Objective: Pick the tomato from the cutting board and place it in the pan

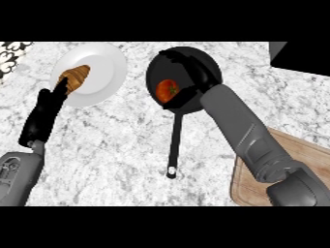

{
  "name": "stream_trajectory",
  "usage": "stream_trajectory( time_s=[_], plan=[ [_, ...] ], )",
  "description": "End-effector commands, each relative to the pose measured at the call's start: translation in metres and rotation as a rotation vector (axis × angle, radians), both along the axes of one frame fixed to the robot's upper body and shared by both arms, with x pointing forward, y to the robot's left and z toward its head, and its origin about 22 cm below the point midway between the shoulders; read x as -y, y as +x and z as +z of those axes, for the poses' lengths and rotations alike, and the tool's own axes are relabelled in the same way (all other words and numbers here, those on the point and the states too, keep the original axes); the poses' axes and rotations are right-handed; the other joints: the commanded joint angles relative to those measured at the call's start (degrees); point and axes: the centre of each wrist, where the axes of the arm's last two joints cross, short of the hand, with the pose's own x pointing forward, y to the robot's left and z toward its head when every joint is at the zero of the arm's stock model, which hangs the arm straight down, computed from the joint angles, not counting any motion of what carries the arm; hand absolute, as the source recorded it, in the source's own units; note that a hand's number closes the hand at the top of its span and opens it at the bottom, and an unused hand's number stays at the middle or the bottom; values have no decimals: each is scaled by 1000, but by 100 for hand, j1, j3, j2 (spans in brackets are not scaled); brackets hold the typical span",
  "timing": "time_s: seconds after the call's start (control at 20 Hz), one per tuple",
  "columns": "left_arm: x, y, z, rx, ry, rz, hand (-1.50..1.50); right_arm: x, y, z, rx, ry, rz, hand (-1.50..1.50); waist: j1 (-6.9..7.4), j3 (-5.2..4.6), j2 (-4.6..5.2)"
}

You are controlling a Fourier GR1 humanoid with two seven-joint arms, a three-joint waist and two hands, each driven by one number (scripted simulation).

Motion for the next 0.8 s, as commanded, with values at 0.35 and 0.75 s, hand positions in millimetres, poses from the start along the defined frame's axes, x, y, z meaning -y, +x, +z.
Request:
stream_trajectory(
  time_s=[0.35, 0.75],
  plan=[
    [-28, -7, -5, -17, 15, 57, 0, -9, 10, 27, 8, 238, -152, -150, -332, -12, -65],
    [-23, -13, -14, -7, -1, 117, 0, 59, 27, 46, 8, 298, -240, -150, -662, -5, -117]
  ],
)
